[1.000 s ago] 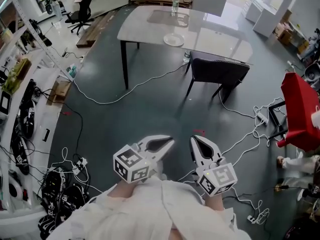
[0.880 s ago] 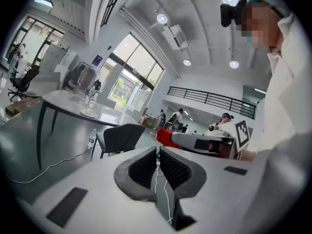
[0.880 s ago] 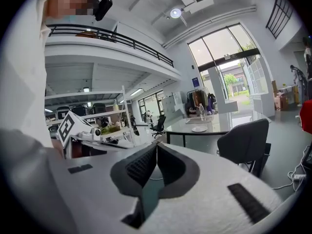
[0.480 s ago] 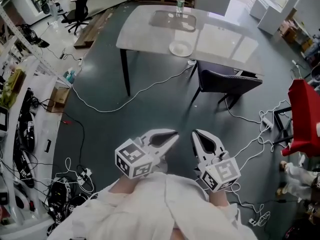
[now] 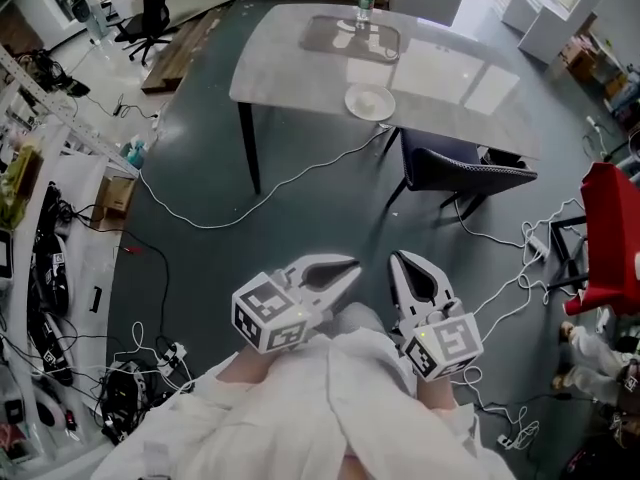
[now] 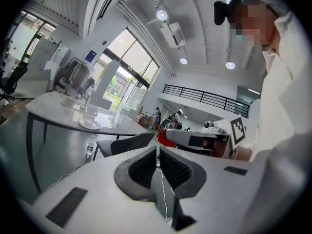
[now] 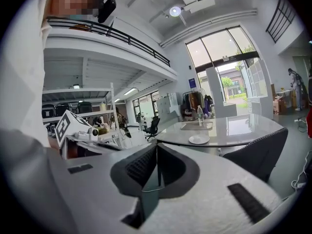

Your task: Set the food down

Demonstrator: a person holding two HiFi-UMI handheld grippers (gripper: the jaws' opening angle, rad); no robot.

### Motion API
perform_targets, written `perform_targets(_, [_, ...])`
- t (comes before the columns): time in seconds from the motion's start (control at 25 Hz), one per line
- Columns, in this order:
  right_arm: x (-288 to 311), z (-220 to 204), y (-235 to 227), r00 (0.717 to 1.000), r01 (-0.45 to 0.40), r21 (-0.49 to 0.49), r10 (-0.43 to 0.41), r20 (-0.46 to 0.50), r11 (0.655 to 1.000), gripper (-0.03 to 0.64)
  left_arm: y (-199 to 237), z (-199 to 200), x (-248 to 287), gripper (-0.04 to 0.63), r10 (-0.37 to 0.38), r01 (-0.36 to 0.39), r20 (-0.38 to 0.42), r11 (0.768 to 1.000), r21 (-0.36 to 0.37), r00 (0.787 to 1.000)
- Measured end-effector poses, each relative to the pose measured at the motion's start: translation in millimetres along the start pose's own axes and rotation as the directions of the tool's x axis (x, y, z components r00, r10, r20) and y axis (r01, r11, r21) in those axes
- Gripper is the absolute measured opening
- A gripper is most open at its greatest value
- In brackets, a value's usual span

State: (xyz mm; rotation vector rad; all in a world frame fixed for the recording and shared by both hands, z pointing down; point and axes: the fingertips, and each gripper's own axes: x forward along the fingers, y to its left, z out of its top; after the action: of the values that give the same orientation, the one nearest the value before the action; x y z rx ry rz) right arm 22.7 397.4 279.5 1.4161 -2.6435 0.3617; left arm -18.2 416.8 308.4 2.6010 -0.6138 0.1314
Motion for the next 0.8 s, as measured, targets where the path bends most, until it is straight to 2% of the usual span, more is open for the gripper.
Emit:
perform_targets(0.28, [18.9,0.5,-25.6,1.000,0.025,0.014,-0.025,-0.015,1.000,0.003,23.9,5.7,12.0,0.031,0.001,-0.001,-0.006,1.000,-0.007,1.000])
perform_targets(0.4, [40.9,4.9,-39.3,1.000,0.012,0.014,-0.012,-0.017,1.000,0.003,44.1,13.9,25.0,0.031,0.006,-0.006,-0.009,1.000,0.000,1.000])
perform_targets(0.8, [120.6,47.3,-102.9,0.999,-0.044,-0.012,0.044,-0.009,0.999,0.003,118.9,84.5,88.7,0.031,0.020,-0.020,0.008,1.000,0.022,1.000])
